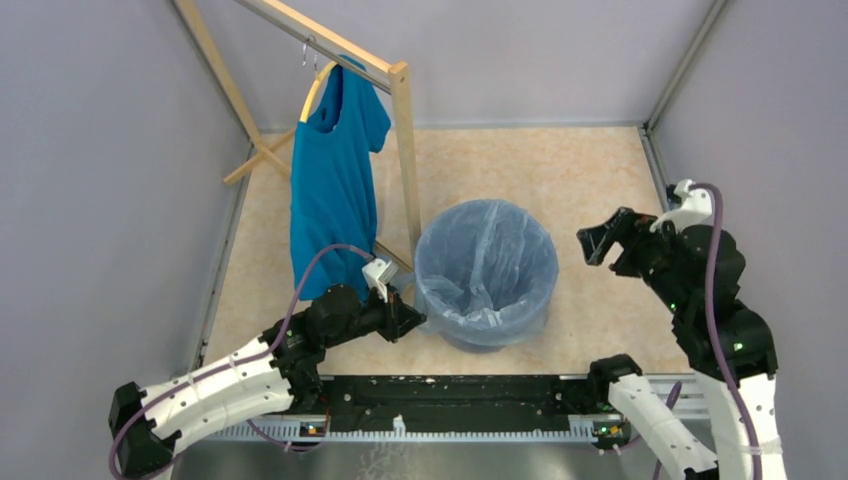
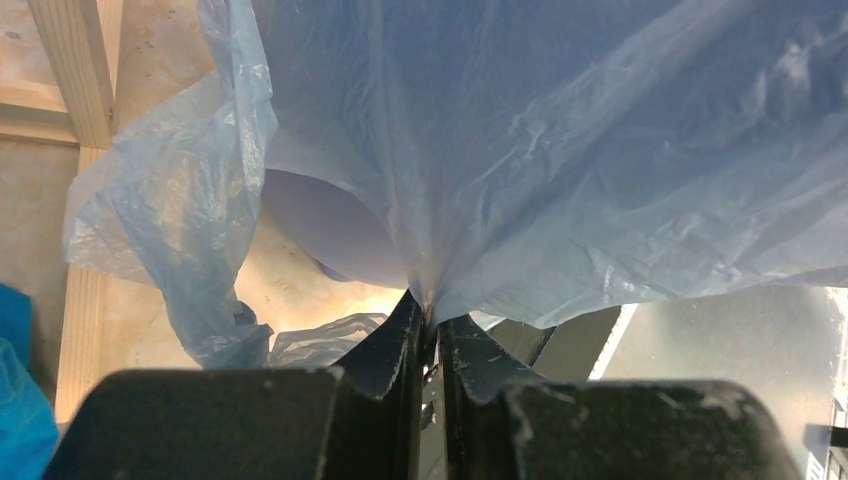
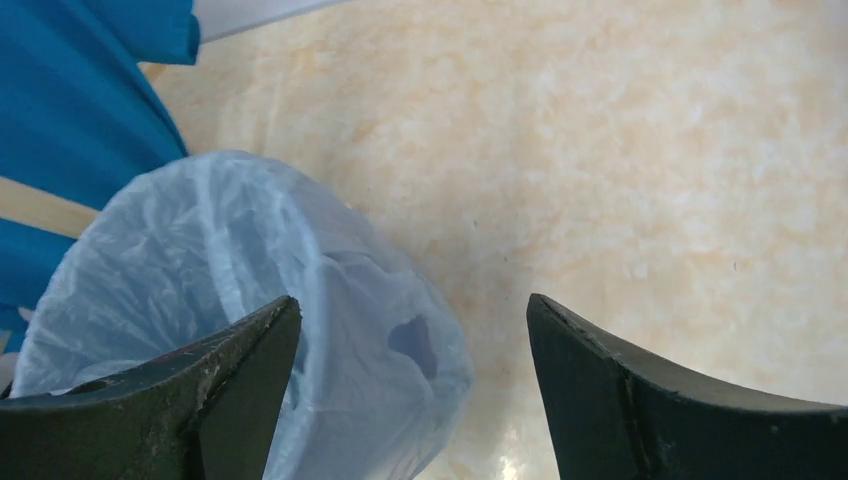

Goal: Put the trash bags into the trash bin

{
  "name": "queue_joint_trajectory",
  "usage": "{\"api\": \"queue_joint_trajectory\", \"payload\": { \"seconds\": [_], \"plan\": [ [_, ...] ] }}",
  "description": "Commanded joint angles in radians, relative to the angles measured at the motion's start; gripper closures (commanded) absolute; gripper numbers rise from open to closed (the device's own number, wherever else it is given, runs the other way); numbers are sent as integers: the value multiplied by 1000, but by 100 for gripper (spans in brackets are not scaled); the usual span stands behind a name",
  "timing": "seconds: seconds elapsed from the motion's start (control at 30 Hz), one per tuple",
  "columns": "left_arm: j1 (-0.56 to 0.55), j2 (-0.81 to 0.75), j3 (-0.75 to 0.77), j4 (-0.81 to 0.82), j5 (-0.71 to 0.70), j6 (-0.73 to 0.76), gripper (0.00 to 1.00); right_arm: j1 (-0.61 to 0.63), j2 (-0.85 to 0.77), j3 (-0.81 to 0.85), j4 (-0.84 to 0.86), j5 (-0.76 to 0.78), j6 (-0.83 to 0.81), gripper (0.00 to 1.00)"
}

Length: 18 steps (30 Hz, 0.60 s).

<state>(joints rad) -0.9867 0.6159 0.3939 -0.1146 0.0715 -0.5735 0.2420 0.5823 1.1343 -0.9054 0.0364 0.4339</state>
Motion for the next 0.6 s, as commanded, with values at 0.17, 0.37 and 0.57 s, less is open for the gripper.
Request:
{"api": "queue_joint_trajectory", "payload": {
  "seconds": [0.17, 0.37, 0.57],
  "plan": [
    [-3, 19, 46, 3, -15, -9, 84, 24, 269, 216, 117, -453, -131, 13],
    [-4, 18, 43, 2, -26, -28, 83, 377, 365, 232, 150, -222, -118, 12],
    [-3, 26, 46, 0, -39, -30, 82, 598, 524, 225, 96, -7, -132, 15]
  ]
}}
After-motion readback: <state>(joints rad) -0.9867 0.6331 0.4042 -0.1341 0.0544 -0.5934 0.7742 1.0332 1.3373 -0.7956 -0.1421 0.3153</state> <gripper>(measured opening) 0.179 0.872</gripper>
